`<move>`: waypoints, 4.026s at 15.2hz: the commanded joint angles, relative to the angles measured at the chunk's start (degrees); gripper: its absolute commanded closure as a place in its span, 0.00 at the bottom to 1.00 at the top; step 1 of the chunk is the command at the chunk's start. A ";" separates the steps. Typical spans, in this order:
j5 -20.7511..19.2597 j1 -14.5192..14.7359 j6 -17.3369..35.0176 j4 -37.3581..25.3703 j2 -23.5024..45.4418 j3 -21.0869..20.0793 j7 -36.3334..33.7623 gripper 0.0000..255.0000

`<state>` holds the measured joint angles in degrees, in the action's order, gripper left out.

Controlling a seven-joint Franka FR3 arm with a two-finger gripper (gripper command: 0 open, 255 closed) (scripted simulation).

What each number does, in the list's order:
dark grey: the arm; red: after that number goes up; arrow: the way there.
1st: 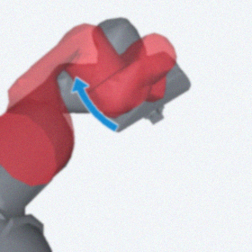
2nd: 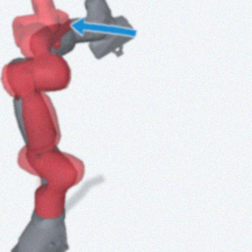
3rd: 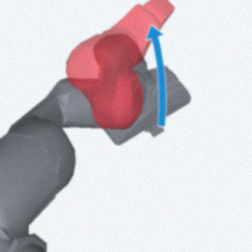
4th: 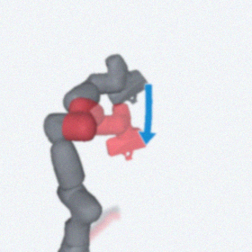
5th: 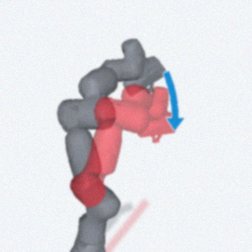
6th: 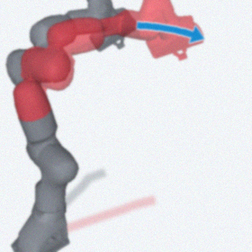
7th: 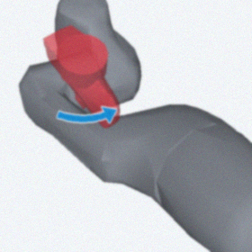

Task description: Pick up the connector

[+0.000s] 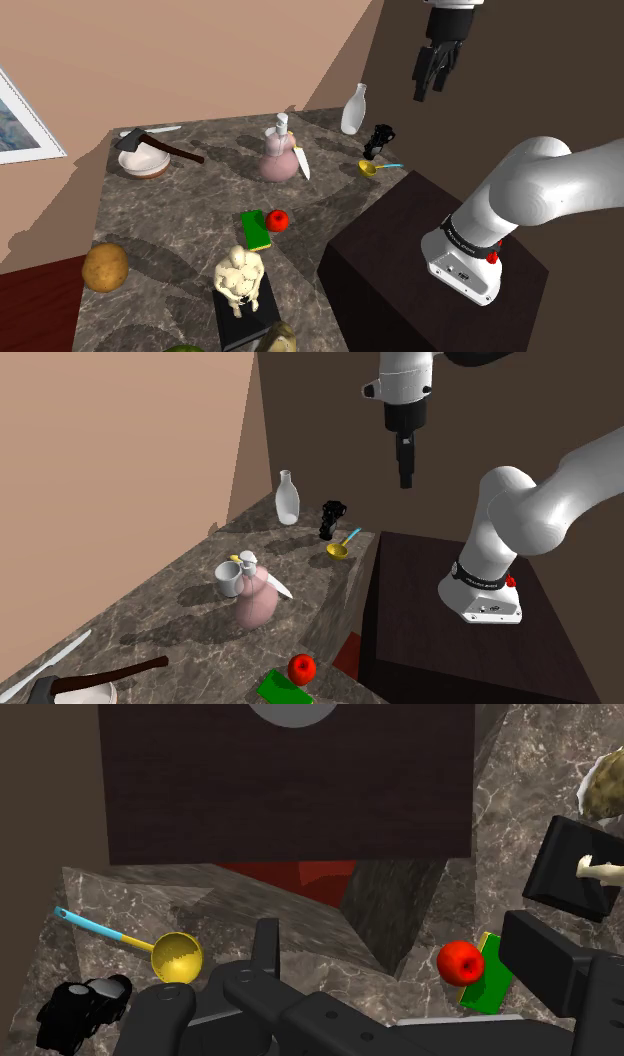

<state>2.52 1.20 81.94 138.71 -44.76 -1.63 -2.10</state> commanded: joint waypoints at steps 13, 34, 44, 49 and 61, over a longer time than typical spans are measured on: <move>-5.94 -4.56 16.75 0.83 17.89 10.72 11.17 0.00; 2.69 -12.59 33.23 -23.64 64.51 20.57 32.34 0.00; 6.92 -17.45 34.48 -36.13 80.19 19.19 36.64 0.00; 7.49 -17.75 36.27 -36.29 82.18 18.77 36.89 0.00; 7.18 -17.57 35.29 -36.17 81.05 19.01 36.75 1.00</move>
<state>9.79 -16.45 117.65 102.64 36.61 17.32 34.75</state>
